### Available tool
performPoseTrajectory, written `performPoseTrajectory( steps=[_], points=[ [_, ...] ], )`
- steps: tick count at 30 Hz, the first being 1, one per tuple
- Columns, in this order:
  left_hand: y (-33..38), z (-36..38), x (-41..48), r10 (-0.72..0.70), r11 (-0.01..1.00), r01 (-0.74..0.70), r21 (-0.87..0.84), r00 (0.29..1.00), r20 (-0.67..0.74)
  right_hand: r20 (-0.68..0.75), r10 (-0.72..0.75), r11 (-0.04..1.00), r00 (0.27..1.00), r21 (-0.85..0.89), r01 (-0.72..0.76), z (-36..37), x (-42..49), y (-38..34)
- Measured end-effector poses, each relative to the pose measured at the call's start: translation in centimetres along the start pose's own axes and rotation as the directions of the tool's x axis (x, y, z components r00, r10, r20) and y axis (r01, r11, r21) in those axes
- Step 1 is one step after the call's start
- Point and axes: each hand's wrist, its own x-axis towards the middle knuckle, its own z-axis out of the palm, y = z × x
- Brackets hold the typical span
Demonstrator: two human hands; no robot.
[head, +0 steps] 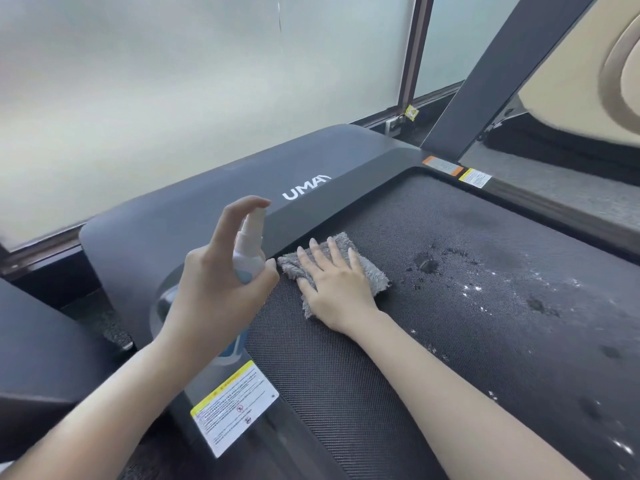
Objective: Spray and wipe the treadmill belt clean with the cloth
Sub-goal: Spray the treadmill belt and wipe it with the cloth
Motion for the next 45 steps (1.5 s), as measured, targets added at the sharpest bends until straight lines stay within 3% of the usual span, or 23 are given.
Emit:
performPoseTrajectory(
  steps=[6,11,19,27,39,45],
  points=[
    [0.5,1.2,0.8,0.025,1.0,-0.025,0.004,1.0,0.012,0.032,-0.349,0.936,0.937,0.064,0.346,0.3,-2.8,-2.7],
    [0.1,2.0,1.2,0.042,0.999,-0.043,0.012,0.999,0.033,-0.101,-0.518,0.837,0.85,0.146,0.527,1.1,-4.2,-3.1],
    [-0.9,1.4,1.9,0.035,0.999,-0.034,-0.019,0.998,0.06,0.016,-0.461,0.887,0.887,0.054,0.459,0.5,-4.0,-2.7],
    [-1.7,2.5,2.0,0.014,0.998,-0.011,-0.054,0.999,0.051,0.086,-0.306,0.949,0.948,-0.045,0.311,-0.3,-2.0,-0.4],
    [-2.4,2.9,2.3,-0.011,0.997,0.011,-0.07,1.0,0.002,0.069,-0.206,0.978,0.976,-0.019,0.207,-0.4,0.5,3.0],
    [-2.4,3.7,3.0,-0.014,0.997,0.015,-0.078,1.0,0.007,0.077,-0.06,0.997,0.995,-0.047,0.064,-1.4,3.2,7.7]
  ],
)
